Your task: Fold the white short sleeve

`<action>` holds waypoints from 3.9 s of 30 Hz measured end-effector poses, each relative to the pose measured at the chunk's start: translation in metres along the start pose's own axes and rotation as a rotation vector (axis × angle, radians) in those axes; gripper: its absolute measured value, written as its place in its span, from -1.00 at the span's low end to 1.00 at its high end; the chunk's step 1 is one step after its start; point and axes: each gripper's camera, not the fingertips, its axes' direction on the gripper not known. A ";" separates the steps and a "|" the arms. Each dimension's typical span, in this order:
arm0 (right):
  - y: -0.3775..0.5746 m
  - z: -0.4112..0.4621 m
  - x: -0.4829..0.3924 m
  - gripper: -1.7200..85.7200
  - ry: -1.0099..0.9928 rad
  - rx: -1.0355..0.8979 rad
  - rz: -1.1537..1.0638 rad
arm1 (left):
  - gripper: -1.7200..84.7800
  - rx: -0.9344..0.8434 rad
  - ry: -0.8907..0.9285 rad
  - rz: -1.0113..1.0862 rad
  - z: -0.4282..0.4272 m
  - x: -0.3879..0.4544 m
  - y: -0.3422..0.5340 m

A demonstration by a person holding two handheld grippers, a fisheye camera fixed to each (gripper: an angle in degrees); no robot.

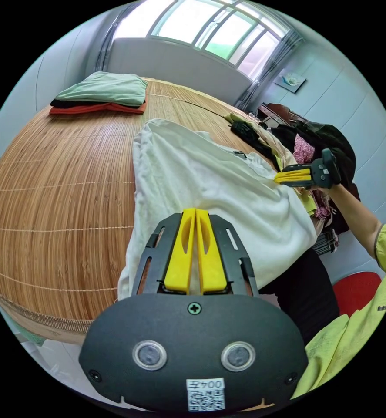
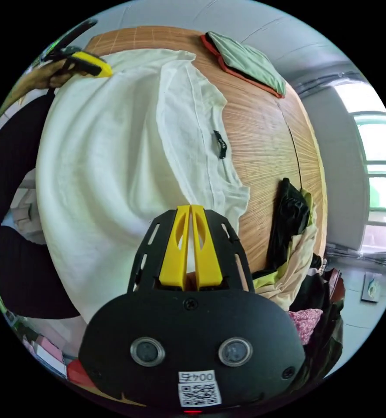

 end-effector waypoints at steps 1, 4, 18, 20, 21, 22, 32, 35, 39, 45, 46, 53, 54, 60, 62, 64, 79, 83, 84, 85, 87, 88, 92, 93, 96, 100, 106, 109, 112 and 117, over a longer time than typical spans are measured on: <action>-0.001 0.000 0.014 -0.96 -0.003 0.025 0.054 | -0.96 0.001 -0.004 0.003 0.000 -0.001 0.000; -0.001 0.012 0.050 -0.96 0.005 0.030 0.251 | -0.96 0.003 -0.009 0.005 -0.002 -0.003 0.000; 0.154 -0.013 0.086 -0.77 -0.183 0.349 1.030 | -0.96 0.143 0.056 -0.028 -0.070 0.000 -0.047; 0.176 -0.010 0.083 -0.81 -0.309 0.392 1.084 | -0.96 0.123 0.052 0.041 -0.059 0.012 -0.074; 0.178 -0.008 0.082 -0.81 -0.331 0.392 1.082 | -0.96 0.089 0.045 0.098 -0.044 0.020 -0.093; 0.176 -0.001 0.079 -0.82 -0.342 0.366 1.064 | -0.96 0.045 0.028 0.147 -0.025 0.027 -0.110; 0.196 0.045 0.100 -0.84 -0.380 0.257 1.092 | -0.96 -0.088 -0.016 -0.143 0.050 -0.060 -0.160; 0.224 0.027 0.106 -0.83 -0.428 0.394 1.127 | -0.96 0.045 0.072 -0.200 0.025 -0.069 -0.154; 0.238 0.017 0.110 -0.87 -0.335 0.348 1.143 | -0.96 0.091 0.104 -0.090 -0.001 -0.057 -0.153; 0.237 0.044 0.122 -0.82 -0.235 0.132 1.161 | -0.96 -0.042 -0.026 -0.246 0.023 -0.098 -0.146; 0.246 0.043 0.126 -0.82 -0.284 0.159 1.195 | -0.96 -0.036 -0.002 -0.261 0.022 -0.102 -0.145; 0.307 0.028 0.137 -0.76 -0.448 0.319 1.338 | -0.96 0.103 0.026 -0.141 -0.031 -0.078 -0.137; 0.310 0.030 0.138 -0.76 -0.467 0.324 1.345 | -0.96 0.090 0.026 -0.098 -0.034 -0.071 -0.133; 0.290 0.045 0.144 -0.85 -0.417 0.170 1.292 | -0.96 -0.055 -0.111 -0.055 -0.005 -0.073 -0.106; 0.289 0.044 0.144 -0.88 -0.368 0.149 1.265 | -0.96 -0.054 -0.093 -0.118 -0.006 -0.085 -0.106; 0.299 0.046 0.145 -0.87 -0.419 0.194 1.318 | -0.96 -0.060 -0.042 -0.155 -0.005 -0.095 -0.105; 0.307 -0.022 -0.012 -0.84 -0.377 0.203 1.096 | -0.96 -0.143 -0.118 -0.057 -0.026 -0.070 -0.067; 0.345 -0.030 -0.015 -0.84 -0.497 0.389 1.309 | -0.96 -0.021 -0.055 -0.236 -0.059 -0.088 -0.052; 0.348 -0.035 -0.018 -0.84 -0.491 0.407 1.312 | -0.96 -0.007 -0.040 -0.219 -0.072 -0.083 -0.047; 0.349 -0.046 -0.027 -0.84 -0.488 0.436 1.297 | -0.96 -0.016 -0.003 -0.191 -0.084 -0.075 -0.040; 0.344 -0.057 -0.045 -0.84 -0.496 0.460 1.239 | -0.96 -0.033 0.053 -0.127 -0.097 -0.057 -0.022; 0.337 -0.061 -0.058 -0.84 -0.500 0.456 1.194 | -0.96 -0.051 0.065 -0.076 -0.100 -0.042 -0.007; 0.312 -0.046 -0.087 -0.91 -0.420 0.304 1.151 | -0.95 -0.212 -0.151 0.081 -0.070 -0.016 0.043; 0.311 -0.043 -0.089 -0.93 -0.408 0.291 1.153 | -0.95 -0.144 -0.159 0.109 -0.072 -0.016 0.054; 0.310 -0.067 -0.091 -0.96 -0.329 0.332 1.191 | -0.95 -0.046 -0.182 0.064 -0.102 -0.006 0.056; 0.306 -0.083 -0.102 -0.97 -0.183 0.243 1.236 | -0.95 -0.058 -0.311 0.141 -0.104 0.019 0.068; 0.268 -0.037 -0.127 -0.98 -0.115 0.024 1.149 | -0.95 -0.158 -0.376 0.176 -0.069 0.022 0.077; 0.263 -0.035 -0.128 -0.98 -0.127 0.008 1.118 | -0.95 -0.145 -0.304 0.154 -0.071 0.011 0.079; 0.260 -0.032 -0.129 -0.98 -0.131 0.013 1.064 | -0.95 -0.146 -0.221 0.134 -0.071 0.002 0.078; 0.256 -0.031 -0.146 -0.97 -0.060 0.049 1.071 | -0.95 -0.120 -0.185 0.136 -0.066 0.005 0.079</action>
